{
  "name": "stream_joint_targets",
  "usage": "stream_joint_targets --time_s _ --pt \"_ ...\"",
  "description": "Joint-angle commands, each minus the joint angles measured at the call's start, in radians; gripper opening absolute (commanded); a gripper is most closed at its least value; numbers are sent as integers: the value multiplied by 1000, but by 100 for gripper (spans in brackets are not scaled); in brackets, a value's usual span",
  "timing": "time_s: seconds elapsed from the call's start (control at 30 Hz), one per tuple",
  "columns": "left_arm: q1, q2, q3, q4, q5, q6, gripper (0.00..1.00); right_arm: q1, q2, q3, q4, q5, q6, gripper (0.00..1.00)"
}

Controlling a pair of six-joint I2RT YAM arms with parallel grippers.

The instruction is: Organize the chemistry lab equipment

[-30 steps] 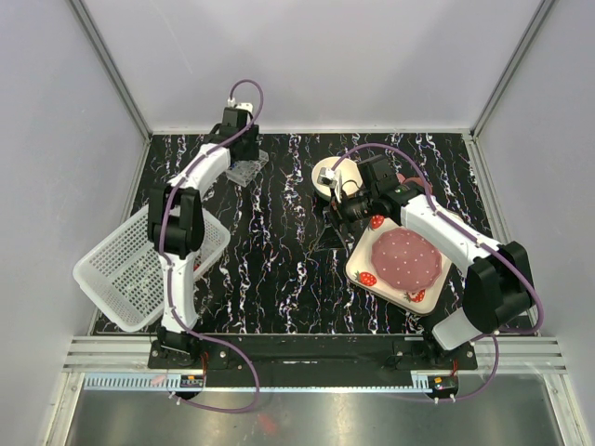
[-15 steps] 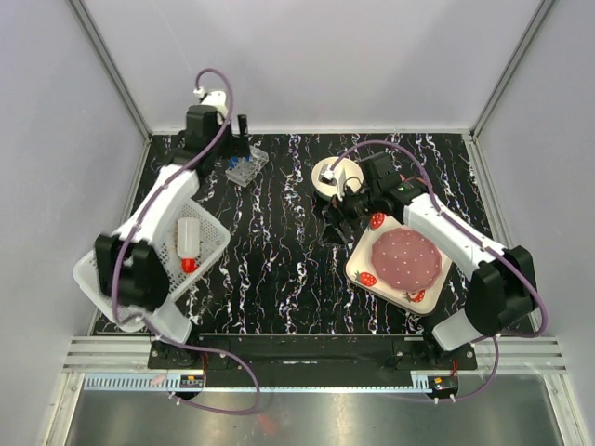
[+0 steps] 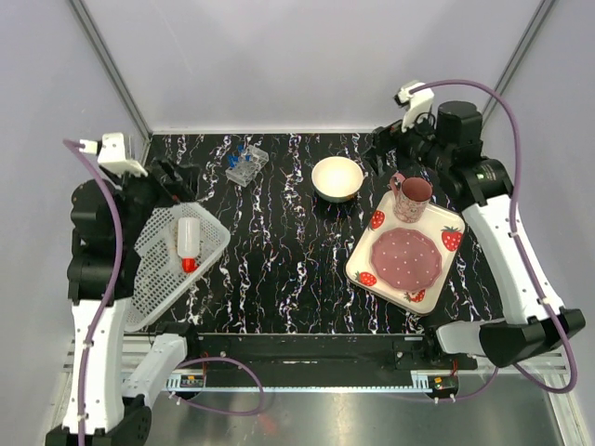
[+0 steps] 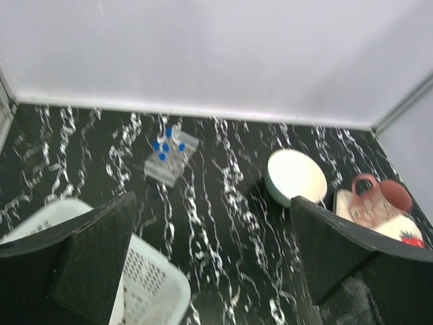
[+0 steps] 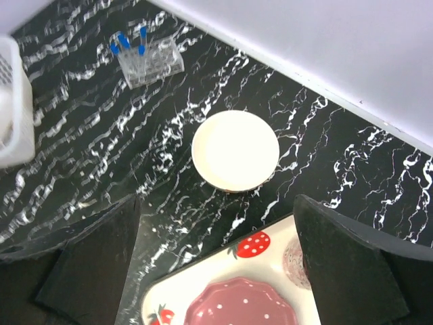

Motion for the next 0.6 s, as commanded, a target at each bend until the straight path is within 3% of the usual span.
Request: stream_joint_targets --time_s 0.0,0.37,0.57 --pt "4 -81 -68 -203 87 -71 99 6 -65 52 -7 125 174 100" --pt "4 -271 -214 -329 107 -120 99 6 -160 63 -92 144 180 100" --pt "4 -305 -170 -364 104 -136 99 6 -202 53 -106 193 202 100"
